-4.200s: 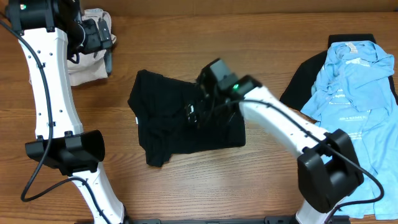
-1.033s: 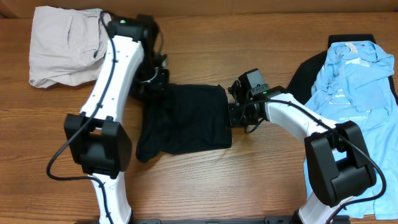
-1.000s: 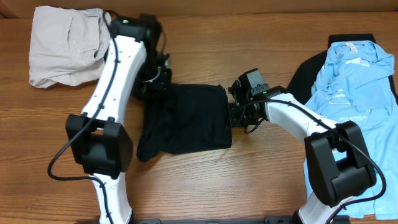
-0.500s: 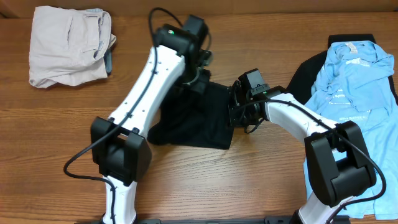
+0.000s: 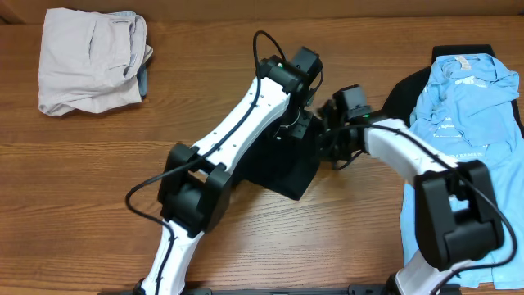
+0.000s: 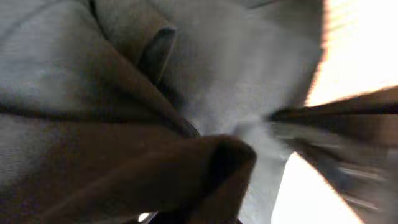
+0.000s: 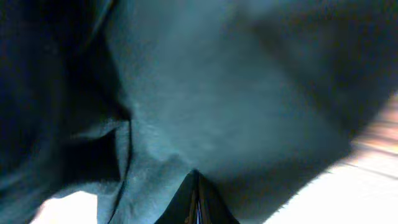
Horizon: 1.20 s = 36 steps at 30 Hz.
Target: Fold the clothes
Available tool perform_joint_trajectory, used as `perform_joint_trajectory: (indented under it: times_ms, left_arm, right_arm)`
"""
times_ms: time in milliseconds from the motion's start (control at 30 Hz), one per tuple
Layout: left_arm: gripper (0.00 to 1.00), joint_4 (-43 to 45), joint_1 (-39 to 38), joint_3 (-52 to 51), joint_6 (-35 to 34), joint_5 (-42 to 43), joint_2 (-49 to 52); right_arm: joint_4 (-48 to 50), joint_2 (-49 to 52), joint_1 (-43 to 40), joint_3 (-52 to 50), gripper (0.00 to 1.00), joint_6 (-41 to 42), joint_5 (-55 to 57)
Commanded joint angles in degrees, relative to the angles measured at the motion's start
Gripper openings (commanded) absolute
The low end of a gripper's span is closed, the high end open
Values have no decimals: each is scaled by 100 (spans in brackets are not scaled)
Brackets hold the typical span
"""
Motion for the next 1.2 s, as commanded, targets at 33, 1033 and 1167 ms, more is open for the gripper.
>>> perform_joint_trajectory:
  times_ms: [33,1033,1167]
  left_arm:
    - [4,125,-7,131,-243,-31,269]
    - [100,-1427,1716,5383,-133,444,299]
    - [100,-1709,2288,5589,-129,444,299]
  right_arm:
    - [-118,-1425,-822,424,4,326,-197]
    - [-1200,-3471,-1036,535,33,243,203]
    - [-975,-2924,118,535,41,540,804]
